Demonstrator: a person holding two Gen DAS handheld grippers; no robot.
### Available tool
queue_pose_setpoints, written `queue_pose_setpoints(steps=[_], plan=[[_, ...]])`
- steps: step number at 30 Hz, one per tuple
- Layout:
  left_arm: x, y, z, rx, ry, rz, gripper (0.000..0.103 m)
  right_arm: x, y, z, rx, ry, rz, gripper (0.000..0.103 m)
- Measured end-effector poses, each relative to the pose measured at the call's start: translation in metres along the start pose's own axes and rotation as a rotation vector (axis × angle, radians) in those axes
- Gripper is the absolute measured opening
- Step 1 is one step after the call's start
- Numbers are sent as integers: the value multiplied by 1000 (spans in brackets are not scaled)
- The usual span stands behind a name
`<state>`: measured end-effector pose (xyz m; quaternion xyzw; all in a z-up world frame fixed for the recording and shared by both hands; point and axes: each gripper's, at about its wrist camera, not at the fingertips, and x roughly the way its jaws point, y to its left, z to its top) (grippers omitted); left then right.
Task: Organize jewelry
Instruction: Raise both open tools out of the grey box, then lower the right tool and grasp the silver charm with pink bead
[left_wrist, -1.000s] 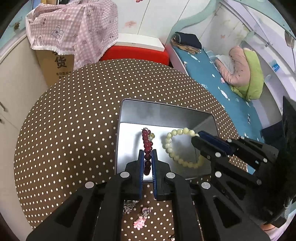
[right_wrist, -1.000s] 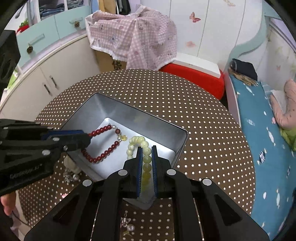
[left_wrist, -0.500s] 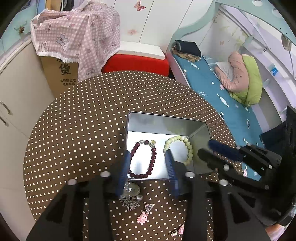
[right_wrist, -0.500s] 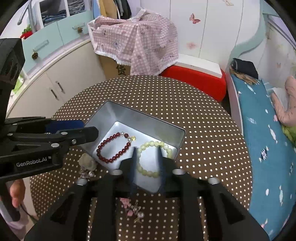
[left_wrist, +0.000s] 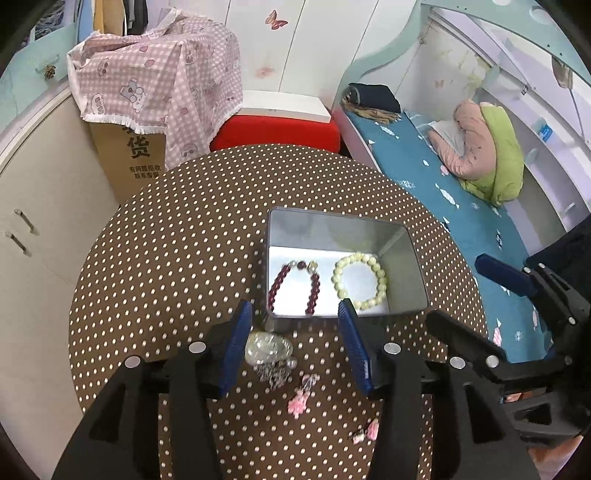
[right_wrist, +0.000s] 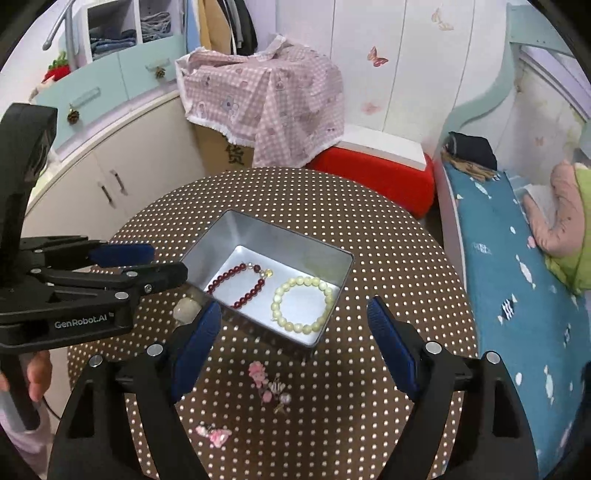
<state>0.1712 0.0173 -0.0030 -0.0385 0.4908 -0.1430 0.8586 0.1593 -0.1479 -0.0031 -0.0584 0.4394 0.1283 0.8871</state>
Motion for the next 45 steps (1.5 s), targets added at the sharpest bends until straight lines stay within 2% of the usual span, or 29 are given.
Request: queue_pose_setpoints(steps=[8, 11, 18, 34, 41, 45], plan=[[-17, 5, -22, -1, -11, 18, 50, -17, 13, -16, -12, -4, -3, 79], [-22, 6, -30, -1, -13, 18, 55, -20, 16, -22, -13, 0, 4, 79], [-26, 9, -47, 4, 1, 27, 56, -18, 23, -38, -14, 19, 16, 79], [0, 19, -78, -4, 87, 38, 59, 28, 25, -72, -2, 126, 62, 79], [18, 31, -89, -16, 131, 47, 59, 59, 28, -91, -57, 178, 59, 79], [29, 40, -94, -29, 156, 46, 59, 69, 26, -97, -75, 170, 50, 78]])
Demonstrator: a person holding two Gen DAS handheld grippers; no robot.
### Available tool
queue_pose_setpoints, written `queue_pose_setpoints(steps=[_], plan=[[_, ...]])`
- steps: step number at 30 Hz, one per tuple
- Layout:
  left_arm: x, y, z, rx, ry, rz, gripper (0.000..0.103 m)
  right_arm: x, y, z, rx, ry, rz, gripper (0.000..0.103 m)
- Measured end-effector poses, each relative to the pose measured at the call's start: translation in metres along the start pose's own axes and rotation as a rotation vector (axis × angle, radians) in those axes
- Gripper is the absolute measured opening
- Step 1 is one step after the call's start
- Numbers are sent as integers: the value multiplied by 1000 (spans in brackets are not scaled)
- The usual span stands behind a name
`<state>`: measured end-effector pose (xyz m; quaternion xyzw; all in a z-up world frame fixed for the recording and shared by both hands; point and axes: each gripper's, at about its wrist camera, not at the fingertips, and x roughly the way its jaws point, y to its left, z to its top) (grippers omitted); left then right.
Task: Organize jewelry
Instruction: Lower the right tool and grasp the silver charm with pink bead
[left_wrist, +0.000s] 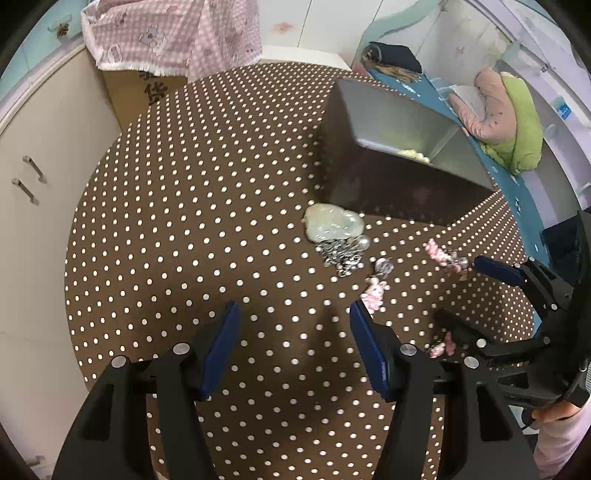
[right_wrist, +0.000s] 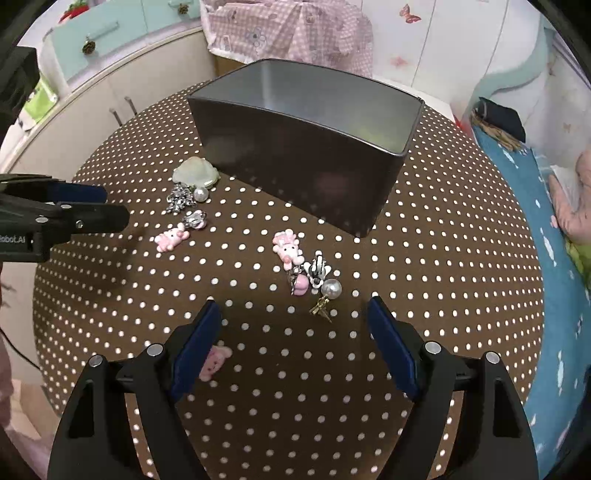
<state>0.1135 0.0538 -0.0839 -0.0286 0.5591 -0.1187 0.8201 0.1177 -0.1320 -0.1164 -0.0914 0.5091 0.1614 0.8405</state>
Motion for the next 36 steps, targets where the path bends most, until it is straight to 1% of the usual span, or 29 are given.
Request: queue_pose_setpoints(steps=[2, 5, 7, 8, 9, 10, 11, 12, 13, 17, 20, 25, 29, 36], plan=[[5, 3, -1, -7, 9, -2, 59, 1, -3, 1, 0, -16, 0, 78], [7, 5, -3, -4, 3, 3, 60, 3, -9, 5, 10, -33, 0, 70], [7, 5, -4, -4, 2, 1, 60, 4, -16, 6, 16, -33, 0, 57], [8, 5, -5, -3, 3, -1, 60, 5, -20, 8, 30, -37, 3, 54], [8, 5, -5, -1, 3, 1, 60, 6, -23, 8, 41, -39, 7, 49], [8, 4, -5, 1, 3, 0, 60, 6, -24, 10, 37, -40, 4, 41], [9, 4, -4, 2, 4, 0, 60, 5, -25, 10, 33, -41, 3, 36], [9, 4, -3, 2, 4, -3, 60, 5, -26, 10, 31, -41, 1, 27], [10, 2, -3, 1, 5, -6, 60, 5, -26, 10, 30, -40, 6, 23], [8, -3, -1, 4, 5, -16, 60, 2, -26, 6, 13, -39, 9, 22], [4, -10, -1, 8, -1, -20, 60, -2, -30, 1, 43, -34, 20, 22], [-4, -21, -5, 15, -16, -35, 60, -8, -38, -9, 48, -51, 30, 21], [-11, -29, -5, 20, -25, -48, 60, -11, -38, -14, 61, -63, 15, 11], [-10, -51, -10, 42, -16, -69, 60, -15, -43, -18, 58, -67, 31, 10]])
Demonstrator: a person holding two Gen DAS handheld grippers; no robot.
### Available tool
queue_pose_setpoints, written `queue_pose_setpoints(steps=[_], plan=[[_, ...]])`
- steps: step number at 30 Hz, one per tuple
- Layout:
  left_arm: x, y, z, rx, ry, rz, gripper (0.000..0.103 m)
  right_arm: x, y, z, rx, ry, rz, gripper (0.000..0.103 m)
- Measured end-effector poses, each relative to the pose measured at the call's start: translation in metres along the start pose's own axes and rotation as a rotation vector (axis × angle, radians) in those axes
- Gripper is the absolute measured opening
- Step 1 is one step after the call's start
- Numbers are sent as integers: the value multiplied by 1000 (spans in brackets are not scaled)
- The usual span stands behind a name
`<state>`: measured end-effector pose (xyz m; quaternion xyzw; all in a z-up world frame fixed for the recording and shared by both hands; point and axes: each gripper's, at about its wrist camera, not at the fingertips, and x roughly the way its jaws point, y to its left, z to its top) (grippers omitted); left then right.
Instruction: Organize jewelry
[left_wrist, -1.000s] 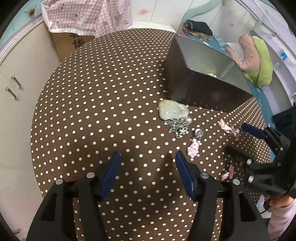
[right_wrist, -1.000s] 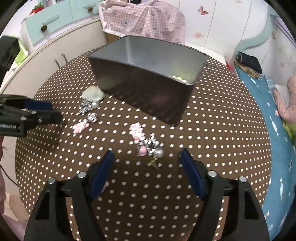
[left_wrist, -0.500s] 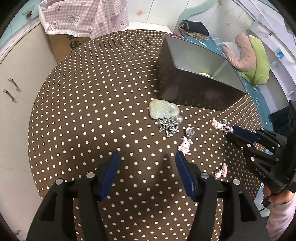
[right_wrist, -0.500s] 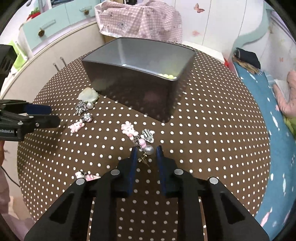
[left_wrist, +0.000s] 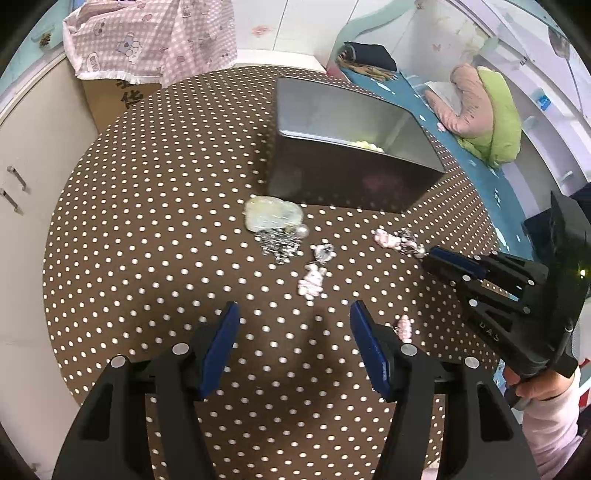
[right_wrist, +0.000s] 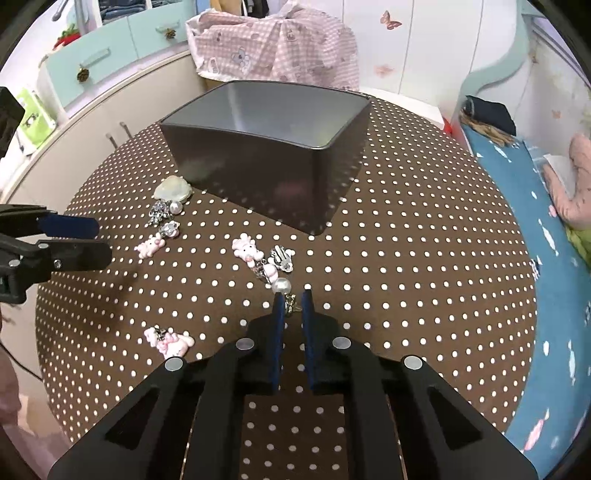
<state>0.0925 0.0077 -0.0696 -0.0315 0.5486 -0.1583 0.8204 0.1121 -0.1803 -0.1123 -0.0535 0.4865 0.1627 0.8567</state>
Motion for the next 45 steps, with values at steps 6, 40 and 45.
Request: queue_pose_setpoints(steps=[6, 40, 45], plan=[[4, -13, 0, -2, 5, -16, 60, 0, 0, 0, -29, 6, -2, 13], [0, -12, -3, -25, 6, -57, 60, 18, 16, 38, -156, 53, 110, 15], [-4, -20, 1, -8, -4, -58, 60, 15, 18, 32, -121, 10, 75, 13]])
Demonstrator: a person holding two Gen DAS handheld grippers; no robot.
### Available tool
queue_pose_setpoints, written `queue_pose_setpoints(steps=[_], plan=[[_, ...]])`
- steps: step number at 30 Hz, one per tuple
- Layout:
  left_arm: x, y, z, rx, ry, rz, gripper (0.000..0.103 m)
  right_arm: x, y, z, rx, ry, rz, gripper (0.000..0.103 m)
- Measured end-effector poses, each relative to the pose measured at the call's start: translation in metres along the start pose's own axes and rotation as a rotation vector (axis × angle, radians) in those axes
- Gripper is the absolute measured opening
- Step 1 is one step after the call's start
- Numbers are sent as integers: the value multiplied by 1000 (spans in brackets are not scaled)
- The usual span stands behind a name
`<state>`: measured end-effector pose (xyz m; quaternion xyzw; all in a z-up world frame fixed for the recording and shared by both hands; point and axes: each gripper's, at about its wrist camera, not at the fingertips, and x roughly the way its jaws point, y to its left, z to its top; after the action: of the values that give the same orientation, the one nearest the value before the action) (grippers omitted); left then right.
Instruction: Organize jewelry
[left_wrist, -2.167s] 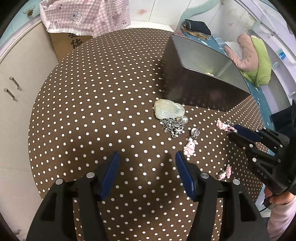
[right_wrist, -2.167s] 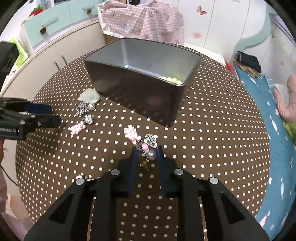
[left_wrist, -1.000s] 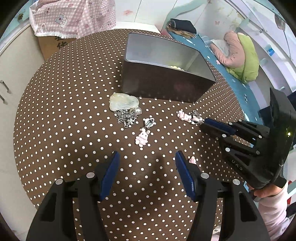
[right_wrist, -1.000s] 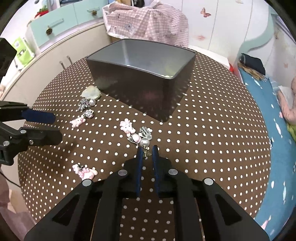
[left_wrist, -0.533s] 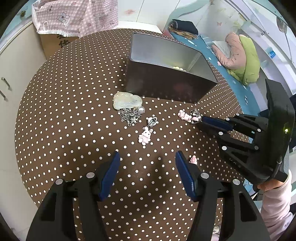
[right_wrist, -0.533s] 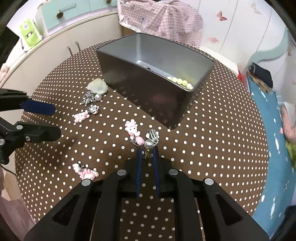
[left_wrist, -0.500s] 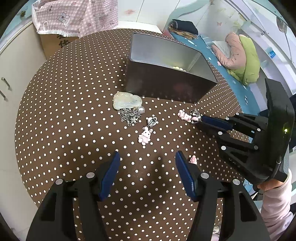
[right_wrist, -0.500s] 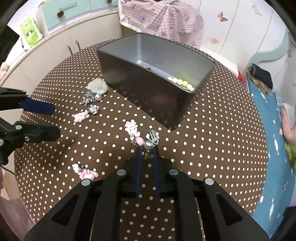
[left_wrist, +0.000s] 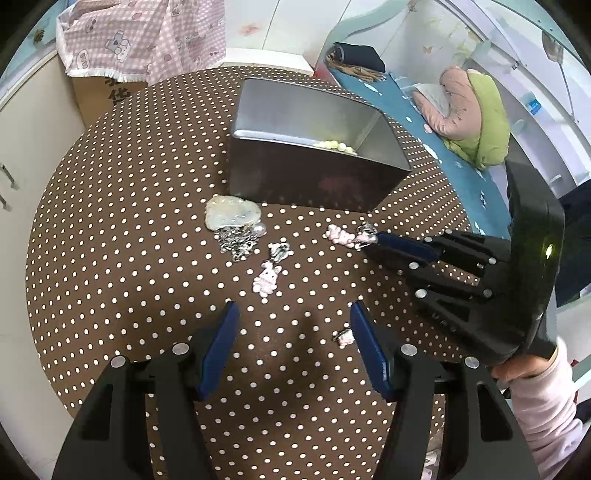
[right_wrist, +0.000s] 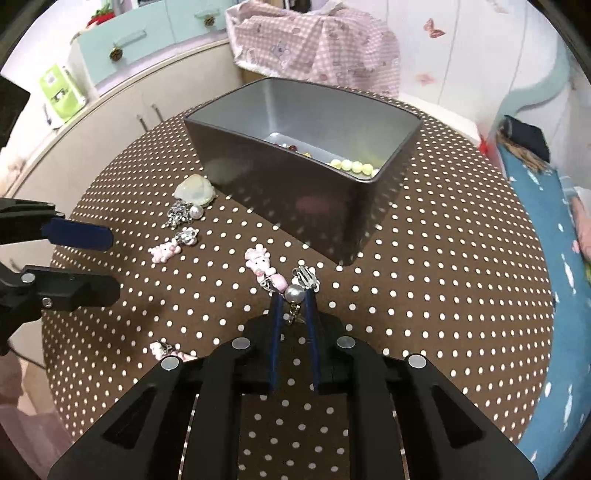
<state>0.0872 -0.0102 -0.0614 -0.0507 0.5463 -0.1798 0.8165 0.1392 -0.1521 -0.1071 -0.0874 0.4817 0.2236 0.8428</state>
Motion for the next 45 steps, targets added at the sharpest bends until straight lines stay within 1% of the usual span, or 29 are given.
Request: queue_pose_setpoints(steps=[4, 8, 9, 11, 16, 21, 22, 24, 27, 29, 32, 36, 43, 45], plan=[[1, -13, 2, 34, -10, 0, 60, -3, 1, -7, 43, -9, -1, 12], [6, -28, 7, 63, -12, -19, 60, -9, -16, -17, 112, -36, -15, 11], [7, -30, 8, 66, -10, -22, 60, -9, -17, -18, 107, -39, -4, 11], [11, -36, 12, 77, -6, -21, 60, -10, -20, -19, 114, -40, -11, 11], [15, -32, 21, 59, -5, -5, 60, -14, -24, -28, 116, -50, -9, 11], [16, -26, 19, 52, -3, 6, 60, -17, -38, -35, 183, -61, 48, 11], [17, -28, 18, 50, -4, 4, 60, -18, -40, -36, 191, -63, 49, 11], [16, -29, 19, 50, -8, -3, 60, -22, -45, -37, 213, -83, 5, 11], [17, -37, 19, 78, -22, 19, 60, -27, -56, -38, 263, -104, 30, 11], [21, -43, 19, 88, -12, 11, 60, -31, -62, -39, 269, -117, 16, 11], [30, -51, 20, 94, 3, 2, 60, -35, -69, -36, 286, -130, 19, 11], [43, -56, 27, 95, 6, 28, 60, -39, -79, -35, 304, -143, 13, 11], [67, -59, 37, 98, -1, 126, 60, -36, -84, -34, 294, -152, -9, 11], [72, -60, 39, 93, -4, 125, 58, -33, -87, -33, 297, -147, -12, 11]])
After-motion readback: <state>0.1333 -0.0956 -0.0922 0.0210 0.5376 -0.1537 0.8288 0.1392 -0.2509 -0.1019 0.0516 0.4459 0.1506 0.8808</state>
